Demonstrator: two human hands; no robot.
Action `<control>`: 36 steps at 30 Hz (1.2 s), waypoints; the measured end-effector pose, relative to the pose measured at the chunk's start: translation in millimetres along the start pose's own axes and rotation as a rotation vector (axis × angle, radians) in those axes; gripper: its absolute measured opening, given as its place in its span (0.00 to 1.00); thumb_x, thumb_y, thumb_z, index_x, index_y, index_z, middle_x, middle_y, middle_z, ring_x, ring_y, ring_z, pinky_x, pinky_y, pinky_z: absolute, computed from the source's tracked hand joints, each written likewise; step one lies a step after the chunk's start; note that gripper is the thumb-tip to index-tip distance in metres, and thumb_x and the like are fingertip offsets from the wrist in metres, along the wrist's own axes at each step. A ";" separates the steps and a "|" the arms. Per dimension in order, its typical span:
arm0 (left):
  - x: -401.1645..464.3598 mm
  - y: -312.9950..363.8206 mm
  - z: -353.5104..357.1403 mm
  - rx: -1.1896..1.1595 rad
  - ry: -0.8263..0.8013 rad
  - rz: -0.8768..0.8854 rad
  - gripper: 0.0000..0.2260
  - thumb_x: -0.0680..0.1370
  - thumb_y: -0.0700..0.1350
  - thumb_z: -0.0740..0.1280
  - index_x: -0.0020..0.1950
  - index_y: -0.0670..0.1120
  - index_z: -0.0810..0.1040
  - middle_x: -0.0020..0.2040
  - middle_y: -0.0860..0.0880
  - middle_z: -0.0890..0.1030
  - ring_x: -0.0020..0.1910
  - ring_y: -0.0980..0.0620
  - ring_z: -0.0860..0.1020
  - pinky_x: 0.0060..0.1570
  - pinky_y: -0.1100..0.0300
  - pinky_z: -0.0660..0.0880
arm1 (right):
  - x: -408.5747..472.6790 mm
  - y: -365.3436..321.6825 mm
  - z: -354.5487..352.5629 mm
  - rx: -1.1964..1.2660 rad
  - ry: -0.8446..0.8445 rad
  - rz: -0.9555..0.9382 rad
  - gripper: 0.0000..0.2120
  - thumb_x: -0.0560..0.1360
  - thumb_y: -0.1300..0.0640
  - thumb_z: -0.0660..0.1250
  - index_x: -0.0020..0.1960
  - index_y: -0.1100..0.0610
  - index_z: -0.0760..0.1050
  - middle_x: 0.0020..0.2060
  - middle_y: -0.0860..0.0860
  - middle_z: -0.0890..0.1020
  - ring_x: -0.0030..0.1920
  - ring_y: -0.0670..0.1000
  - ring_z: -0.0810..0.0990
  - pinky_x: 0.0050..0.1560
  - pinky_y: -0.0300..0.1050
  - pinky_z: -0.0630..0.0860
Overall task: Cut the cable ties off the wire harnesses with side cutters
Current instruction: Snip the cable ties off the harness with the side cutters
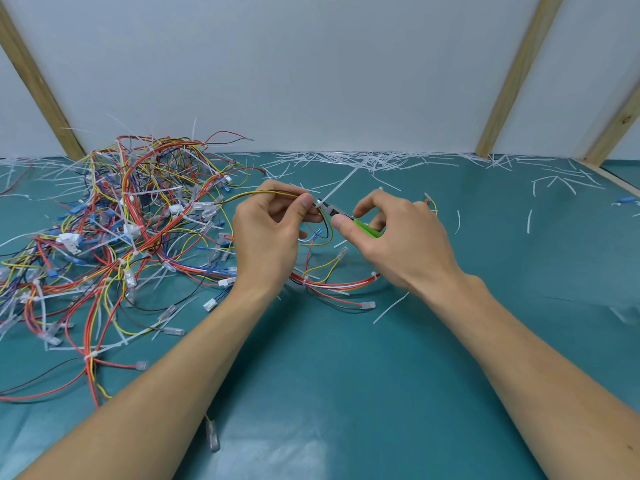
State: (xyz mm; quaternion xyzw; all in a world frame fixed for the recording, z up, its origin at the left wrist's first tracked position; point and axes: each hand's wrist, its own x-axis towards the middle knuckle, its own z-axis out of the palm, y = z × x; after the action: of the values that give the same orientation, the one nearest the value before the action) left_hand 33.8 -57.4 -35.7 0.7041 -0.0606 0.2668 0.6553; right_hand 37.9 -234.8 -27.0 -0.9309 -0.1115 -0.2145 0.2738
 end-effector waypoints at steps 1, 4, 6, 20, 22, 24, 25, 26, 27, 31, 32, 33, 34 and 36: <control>-0.3 0.0 0.1 -0.001 -0.002 -0.001 0.01 0.79 0.38 0.70 0.48 0.42 0.79 0.39 0.48 0.86 0.41 0.50 0.86 0.35 0.58 0.81 | 0.0 0.1 0.1 0.010 -0.001 0.005 0.27 0.71 0.22 0.58 0.50 0.44 0.76 0.33 0.44 0.81 0.44 0.52 0.81 0.45 0.49 0.76; -0.8 0.6 0.2 -0.003 -0.001 -0.002 0.02 0.79 0.38 0.70 0.47 0.43 0.79 0.39 0.48 0.86 0.40 0.50 0.86 0.36 0.58 0.81 | 0.2 -0.4 0.3 0.040 -0.014 0.026 0.30 0.70 0.20 0.54 0.52 0.44 0.74 0.31 0.45 0.80 0.44 0.52 0.81 0.48 0.53 0.77; -1.0 1.2 0.1 0.001 0.002 -0.002 0.02 0.79 0.38 0.70 0.47 0.43 0.79 0.39 0.48 0.86 0.40 0.50 0.86 0.36 0.57 0.81 | 0.6 -0.8 0.8 0.053 -0.025 0.033 0.30 0.71 0.20 0.52 0.52 0.44 0.73 0.29 0.46 0.81 0.42 0.53 0.80 0.49 0.54 0.77; -0.5 1.6 0.4 -0.005 0.004 0.001 0.02 0.79 0.38 0.69 0.47 0.44 0.79 0.38 0.48 0.86 0.40 0.51 0.86 0.35 0.60 0.80 | -0.5 0.5 -2.0 0.113 -0.059 0.004 0.28 0.78 0.26 0.41 0.47 0.45 0.70 0.28 0.51 0.82 0.37 0.52 0.81 0.45 0.53 0.76; -0.5 1.3 0.3 -0.003 0.001 -0.001 0.02 0.80 0.38 0.69 0.47 0.43 0.79 0.38 0.48 0.86 0.40 0.51 0.86 0.35 0.59 0.81 | -0.6 0.7 -2.0 0.108 -0.060 0.000 0.26 0.78 0.27 0.40 0.43 0.44 0.66 0.28 0.51 0.82 0.36 0.52 0.81 0.44 0.52 0.76; -0.5 1.1 0.3 -0.002 0.002 -0.002 0.02 0.80 0.38 0.69 0.48 0.42 0.79 0.38 0.48 0.86 0.40 0.51 0.86 0.35 0.59 0.81 | -0.6 0.8 -2.2 0.111 -0.060 -0.001 0.25 0.78 0.27 0.40 0.41 0.43 0.64 0.28 0.51 0.82 0.36 0.52 0.81 0.44 0.52 0.75; -0.6 1.1 0.4 -0.001 0.002 -0.001 0.02 0.80 0.38 0.69 0.48 0.42 0.79 0.38 0.48 0.86 0.40 0.50 0.86 0.35 0.59 0.81 | -0.6 0.9 -2.2 0.113 -0.060 -0.002 0.25 0.78 0.27 0.40 0.41 0.43 0.64 0.28 0.51 0.81 0.36 0.52 0.81 0.44 0.52 0.75; -0.7 1.1 0.4 0.001 0.002 -0.001 0.02 0.80 0.39 0.69 0.47 0.43 0.79 0.38 0.48 0.86 0.40 0.51 0.86 0.35 0.59 0.81 | -0.6 0.9 -2.3 0.116 -0.060 -0.003 0.25 0.78 0.27 0.40 0.41 0.43 0.64 0.28 0.51 0.81 0.36 0.52 0.81 0.44 0.52 0.75; -0.9 1.3 0.3 0.003 0.002 -0.001 0.02 0.80 0.39 0.69 0.47 0.43 0.79 0.38 0.48 0.86 0.40 0.51 0.86 0.35 0.58 0.81 | -0.7 0.8 -2.4 0.119 -0.060 -0.003 0.25 0.78 0.26 0.40 0.41 0.43 0.64 0.28 0.51 0.81 0.36 0.52 0.81 0.44 0.52 0.76; -0.9 1.4 0.3 0.010 0.001 -0.001 0.02 0.80 0.39 0.69 0.47 0.43 0.79 0.38 0.48 0.86 0.40 0.51 0.86 0.36 0.57 0.81 | -0.6 0.6 -3.1 0.123 -0.064 0.001 0.25 0.78 0.27 0.40 0.41 0.43 0.65 0.28 0.51 0.81 0.36 0.52 0.81 0.45 0.53 0.76; -0.9 1.5 0.3 0.009 0.001 -0.001 0.02 0.80 0.39 0.69 0.47 0.44 0.79 0.38 0.48 0.86 0.40 0.51 0.86 0.36 0.57 0.81 | -0.4 0.5 -3.4 0.124 -0.065 0.001 0.25 0.78 0.27 0.40 0.42 0.43 0.65 0.28 0.52 0.81 0.36 0.53 0.81 0.45 0.54 0.76; -1.0 1.7 0.4 0.007 0.001 -0.001 0.02 0.80 0.39 0.69 0.47 0.44 0.79 0.38 0.48 0.86 0.40 0.50 0.86 0.36 0.58 0.81 | -0.3 0.5 -3.6 0.123 -0.066 0.002 0.26 0.78 0.27 0.40 0.42 0.43 0.66 0.28 0.52 0.82 0.36 0.53 0.81 0.45 0.54 0.76; -0.9 1.8 0.4 0.006 0.000 -0.001 0.03 0.80 0.39 0.69 0.47 0.44 0.79 0.38 0.48 0.86 0.40 0.50 0.86 0.36 0.58 0.81 | -0.2 0.4 -3.9 0.121 -0.067 0.002 0.26 0.78 0.27 0.40 0.43 0.44 0.66 0.28 0.51 0.82 0.36 0.53 0.81 0.46 0.54 0.77; -1.1 1.8 0.4 0.005 -0.001 -0.001 0.03 0.80 0.39 0.69 0.47 0.44 0.79 0.38 0.48 0.86 0.40 0.50 0.86 0.35 0.58 0.81 | -0.3 0.4 -4.1 0.122 -0.070 0.001 0.26 0.79 0.27 0.40 0.44 0.44 0.67 0.28 0.51 0.81 0.36 0.53 0.81 0.46 0.54 0.77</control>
State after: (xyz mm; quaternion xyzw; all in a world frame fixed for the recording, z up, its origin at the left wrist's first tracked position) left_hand 32.2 -58.3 -34.6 0.7058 -0.0600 0.2665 0.6536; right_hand 36.4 -237.4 -24.2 -0.9196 -0.1332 -0.1745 0.3260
